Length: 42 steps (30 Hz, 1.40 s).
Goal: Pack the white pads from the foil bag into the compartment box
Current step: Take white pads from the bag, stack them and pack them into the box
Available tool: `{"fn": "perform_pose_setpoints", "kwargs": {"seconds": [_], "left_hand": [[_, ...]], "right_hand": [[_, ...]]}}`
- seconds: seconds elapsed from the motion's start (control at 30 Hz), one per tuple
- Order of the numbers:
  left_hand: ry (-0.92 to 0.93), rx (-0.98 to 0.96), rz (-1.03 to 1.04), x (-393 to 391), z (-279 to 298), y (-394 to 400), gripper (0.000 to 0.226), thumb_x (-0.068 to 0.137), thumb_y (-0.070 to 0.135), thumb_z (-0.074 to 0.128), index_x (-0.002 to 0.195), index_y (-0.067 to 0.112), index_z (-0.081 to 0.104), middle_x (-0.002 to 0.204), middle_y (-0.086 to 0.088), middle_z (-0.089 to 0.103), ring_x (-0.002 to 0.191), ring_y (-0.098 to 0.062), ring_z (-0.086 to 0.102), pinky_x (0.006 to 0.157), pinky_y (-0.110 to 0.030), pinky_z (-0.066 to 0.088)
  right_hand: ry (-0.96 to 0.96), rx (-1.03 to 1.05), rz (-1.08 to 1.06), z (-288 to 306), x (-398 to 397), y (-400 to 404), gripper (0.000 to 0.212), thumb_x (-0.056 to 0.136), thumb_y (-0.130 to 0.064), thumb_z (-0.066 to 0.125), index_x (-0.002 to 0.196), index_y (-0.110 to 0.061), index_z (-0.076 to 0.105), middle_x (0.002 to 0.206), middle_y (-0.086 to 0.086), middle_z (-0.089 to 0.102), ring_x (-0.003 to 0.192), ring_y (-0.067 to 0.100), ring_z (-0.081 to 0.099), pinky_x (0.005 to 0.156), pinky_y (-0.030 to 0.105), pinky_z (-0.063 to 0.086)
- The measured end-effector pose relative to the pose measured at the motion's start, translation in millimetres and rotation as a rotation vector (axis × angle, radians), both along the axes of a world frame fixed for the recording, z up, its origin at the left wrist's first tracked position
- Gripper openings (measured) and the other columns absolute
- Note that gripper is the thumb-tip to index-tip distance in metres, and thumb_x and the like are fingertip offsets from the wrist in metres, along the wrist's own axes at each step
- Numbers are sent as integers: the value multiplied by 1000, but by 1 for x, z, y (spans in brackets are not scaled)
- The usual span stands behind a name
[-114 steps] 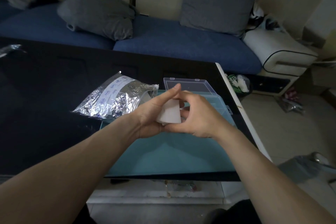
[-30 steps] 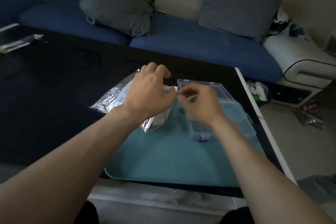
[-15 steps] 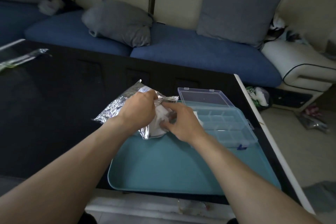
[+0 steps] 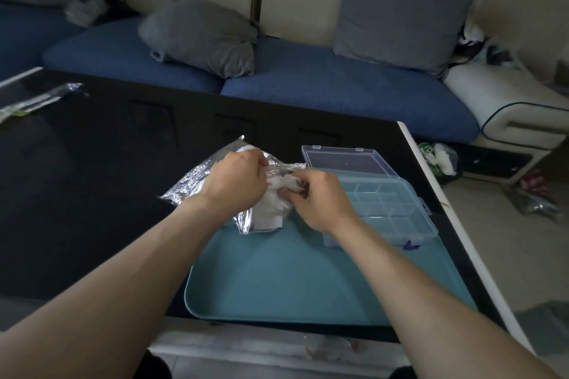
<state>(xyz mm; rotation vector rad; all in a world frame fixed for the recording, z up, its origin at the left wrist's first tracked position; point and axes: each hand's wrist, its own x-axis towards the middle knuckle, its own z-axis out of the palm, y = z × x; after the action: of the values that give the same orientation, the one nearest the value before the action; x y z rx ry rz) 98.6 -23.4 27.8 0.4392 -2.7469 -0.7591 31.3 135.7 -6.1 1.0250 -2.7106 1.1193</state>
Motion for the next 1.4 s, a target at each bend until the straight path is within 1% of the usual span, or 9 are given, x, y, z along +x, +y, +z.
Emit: {"fn": "perform_pose_setpoints", "kwargs": {"seconds": [0.2, 0.33, 0.43, 0.63, 0.87, 0.97, 1.1, 1.23, 1.4], "left_hand": [[66, -38, -62, -2, -4, 0, 36, 90, 20, 40, 115, 18, 66, 120, -10, 63, 115, -35, 55, 99, -51, 44], [-12, -97, -192, 3, 3, 8, 42, 93, 17, 45, 129, 33, 60, 143, -2, 45, 140, -27, 27, 117, -43, 17], [-114, -134, -279, 6, 6, 13, 60, 73, 35, 40, 130, 38, 58, 149, 1, 39, 147, -24, 12, 120, -44, 5], [-59, -224, -290, 3, -2, 11, 44, 82, 20, 64, 124, 35, 62, 142, -1, 44, 142, -26, 21, 118, -46, 13], [-5, -163, -242, 0, -8, 14, 29, 90, 24, 59, 118, 30, 67, 135, 2, 51, 131, -24, 37, 109, -45, 30], [-4, -172, -243, 0, -8, 14, 26, 91, 30, 58, 115, 33, 68, 133, 4, 53, 129, -21, 41, 107, -46, 33], [9, -130, -232, 1, -8, 11, 24, 93, 25, 55, 111, 33, 69, 130, 6, 54, 127, -19, 42, 108, -44, 33], [9, -90, -236, 4, -6, 7, 28, 91, 28, 50, 110, 29, 70, 129, 2, 55, 128, -22, 42, 110, -48, 32], [22, -37, -216, 8, 0, 4, 42, 85, 39, 39, 111, 29, 71, 127, -1, 58, 128, -26, 44, 111, -49, 33]], "right_hand": [[-67, -109, -79, 8, 4, 12, 25, 83, -23, 77, 66, -16, 60, 58, -4, 56, 53, 9, 45, 50, 21, 33], [-162, -130, -89, 11, 6, 19, 13, 83, -20, 76, 76, -12, 70, 69, 1, 68, 54, 4, 50, 49, 18, 37], [-260, -115, -87, 12, 7, 25, 12, 86, -19, 75, 77, -22, 66, 68, -6, 68, 52, 2, 57, 50, 17, 42], [-572, -191, -32, 9, 15, 24, 8, 95, -15, 66, 101, -12, 63, 83, 11, 76, 69, 37, 74, 64, 58, 60], [-362, 40, -132, -6, 28, 2, 68, 57, -52, 82, 114, -25, 58, 97, -3, 73, 89, 18, 69, 73, 34, 56], [-192, 121, -190, -11, 30, -13, 59, 60, -59, 69, 107, -25, 62, 96, -4, 71, 91, 22, 67, 67, 26, 42], [-158, 147, -195, -16, 35, -24, 37, 72, -41, 50, 102, -22, 61, 93, 2, 70, 90, 29, 66, 65, 26, 34], [-244, 123, -180, -1, 37, -19, 5, 82, -21, 56, 83, -17, 60, 89, 8, 72, 85, 34, 68, 66, 28, 46], [-616, -161, -251, 17, 35, 4, 12, 83, -4, 68, 94, -8, 68, 82, 6, 76, 60, 25, 74, 69, 44, 63]]}}
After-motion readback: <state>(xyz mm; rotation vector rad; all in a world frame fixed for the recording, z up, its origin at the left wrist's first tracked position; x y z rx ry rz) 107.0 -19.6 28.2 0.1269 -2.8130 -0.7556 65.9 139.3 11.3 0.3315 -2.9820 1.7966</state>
